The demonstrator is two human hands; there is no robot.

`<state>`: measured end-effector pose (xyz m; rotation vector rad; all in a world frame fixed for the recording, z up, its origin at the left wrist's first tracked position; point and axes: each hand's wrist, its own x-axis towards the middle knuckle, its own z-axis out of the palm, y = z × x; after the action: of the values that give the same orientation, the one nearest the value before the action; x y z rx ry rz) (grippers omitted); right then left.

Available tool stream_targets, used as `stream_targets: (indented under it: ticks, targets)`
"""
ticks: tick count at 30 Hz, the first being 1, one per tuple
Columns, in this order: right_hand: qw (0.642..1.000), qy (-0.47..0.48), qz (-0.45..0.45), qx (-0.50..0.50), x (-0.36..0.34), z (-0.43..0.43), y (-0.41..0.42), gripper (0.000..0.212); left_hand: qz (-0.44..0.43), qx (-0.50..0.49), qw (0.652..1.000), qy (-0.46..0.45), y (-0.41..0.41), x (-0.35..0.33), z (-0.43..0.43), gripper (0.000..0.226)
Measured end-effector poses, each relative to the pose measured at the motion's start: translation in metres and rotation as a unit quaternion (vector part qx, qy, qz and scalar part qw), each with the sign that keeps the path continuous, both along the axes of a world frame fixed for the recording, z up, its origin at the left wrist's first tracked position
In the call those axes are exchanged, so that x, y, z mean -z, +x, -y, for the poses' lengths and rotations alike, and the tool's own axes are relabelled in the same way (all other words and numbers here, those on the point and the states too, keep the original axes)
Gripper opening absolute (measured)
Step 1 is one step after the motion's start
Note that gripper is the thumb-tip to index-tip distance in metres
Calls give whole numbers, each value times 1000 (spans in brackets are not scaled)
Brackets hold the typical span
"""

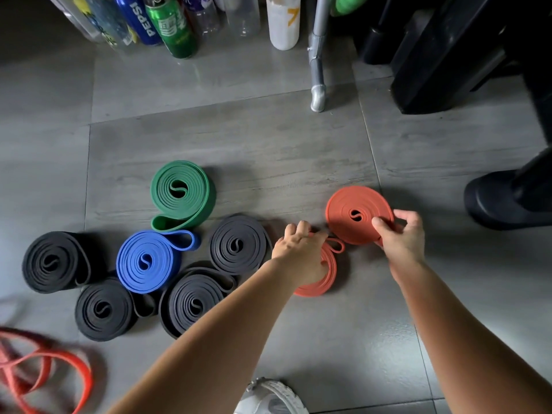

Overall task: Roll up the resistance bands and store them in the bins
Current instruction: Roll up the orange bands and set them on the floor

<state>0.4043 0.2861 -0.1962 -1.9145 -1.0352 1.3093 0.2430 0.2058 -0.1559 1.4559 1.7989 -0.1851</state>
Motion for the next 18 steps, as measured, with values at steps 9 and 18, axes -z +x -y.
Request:
stream_targets:
  ticks: [9, 18]
  targets:
    - [994, 11, 99, -55, 3, 26, 3, 42, -18, 28, 999, 25, 6, 1, 9, 76]
    - [930, -8, 330, -161, -11, 22, -2, 46, -26, 49, 998, 44, 2, 6, 10, 70]
